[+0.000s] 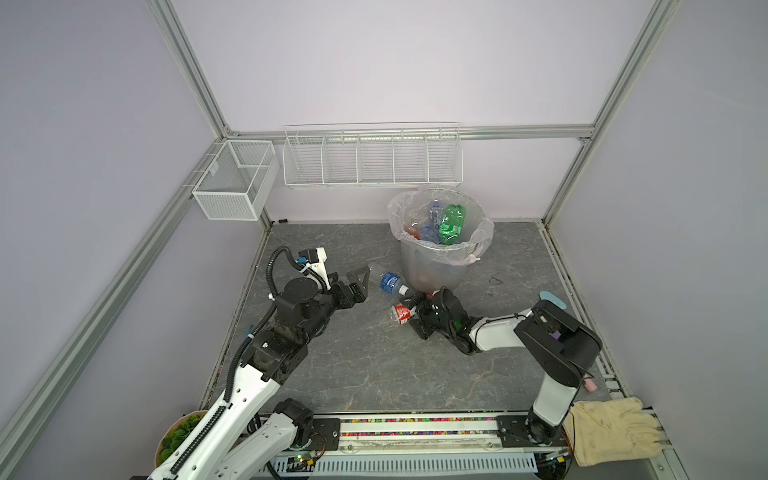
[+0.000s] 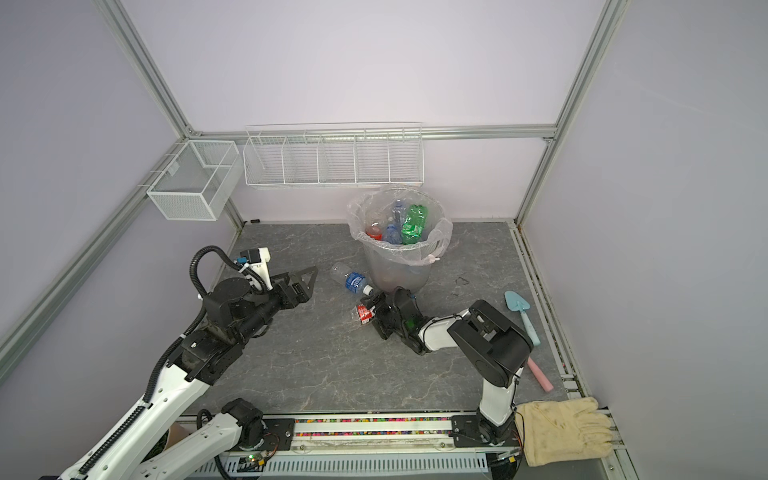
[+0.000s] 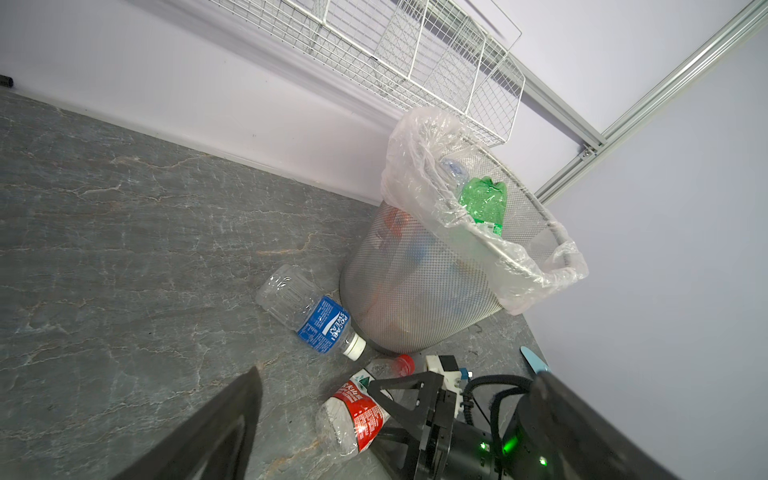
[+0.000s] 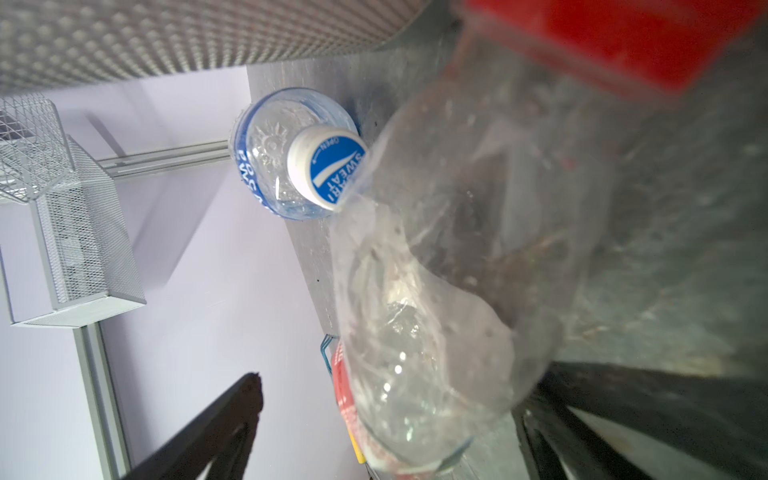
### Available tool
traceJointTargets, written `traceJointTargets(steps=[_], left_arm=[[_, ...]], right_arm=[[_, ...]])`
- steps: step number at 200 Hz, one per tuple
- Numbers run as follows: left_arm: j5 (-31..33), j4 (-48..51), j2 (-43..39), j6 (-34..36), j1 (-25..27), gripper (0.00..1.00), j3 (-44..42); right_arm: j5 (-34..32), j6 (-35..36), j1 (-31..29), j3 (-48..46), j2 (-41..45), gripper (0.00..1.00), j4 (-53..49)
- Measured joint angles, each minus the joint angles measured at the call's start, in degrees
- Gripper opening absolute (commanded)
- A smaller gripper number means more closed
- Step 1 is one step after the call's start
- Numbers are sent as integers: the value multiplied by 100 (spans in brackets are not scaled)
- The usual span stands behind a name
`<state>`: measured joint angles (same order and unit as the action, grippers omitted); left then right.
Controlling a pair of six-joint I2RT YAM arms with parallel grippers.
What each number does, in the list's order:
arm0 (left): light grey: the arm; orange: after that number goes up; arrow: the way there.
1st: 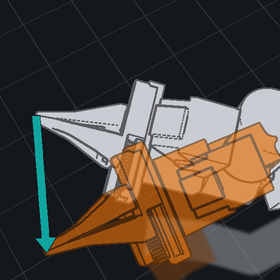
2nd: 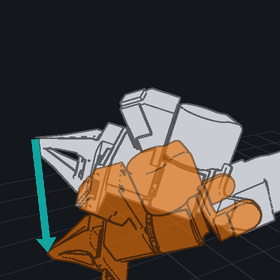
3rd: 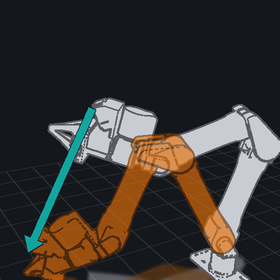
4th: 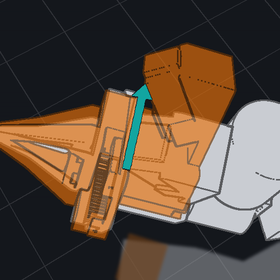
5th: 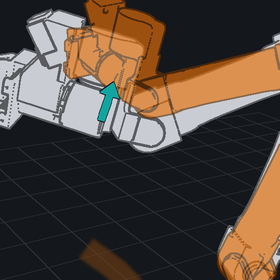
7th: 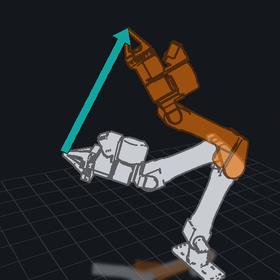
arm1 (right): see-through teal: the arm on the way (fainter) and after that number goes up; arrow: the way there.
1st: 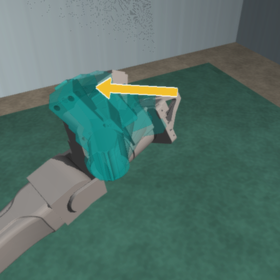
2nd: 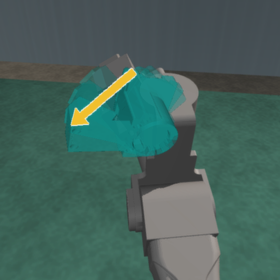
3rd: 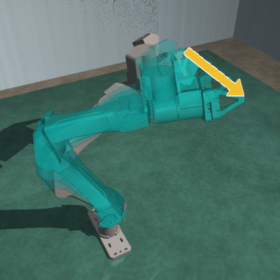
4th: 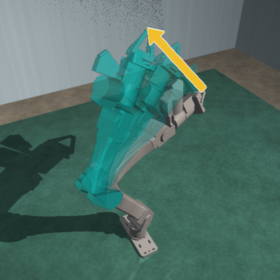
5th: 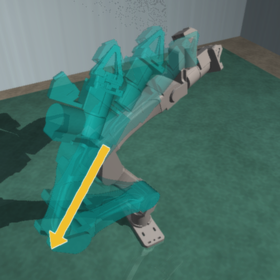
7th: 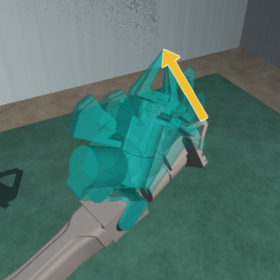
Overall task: Throw the plastic bottles in the bin
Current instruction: 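Lower the right gripper onto the red-label clear bottle and close it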
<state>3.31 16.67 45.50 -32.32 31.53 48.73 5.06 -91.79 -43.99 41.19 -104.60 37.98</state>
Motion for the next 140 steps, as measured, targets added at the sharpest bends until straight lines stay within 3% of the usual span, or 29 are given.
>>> traceJointTargets(steps=[34,71,109,140], left_arm=[[42,61,-79,4,-2,100,0],[98,131,-114,26,-2,100,0],[96,136,-114,42,-2,100,2],[96,138,-114,42,-2,100,2]], right_arm=[[-76,-66,0,57,-245,55,116],[-142,-118,-9,7,-256,32,76],[-289,-96,-9,-151,-4,20,-179],[-428,72,-11,-195,393,17,-787]])
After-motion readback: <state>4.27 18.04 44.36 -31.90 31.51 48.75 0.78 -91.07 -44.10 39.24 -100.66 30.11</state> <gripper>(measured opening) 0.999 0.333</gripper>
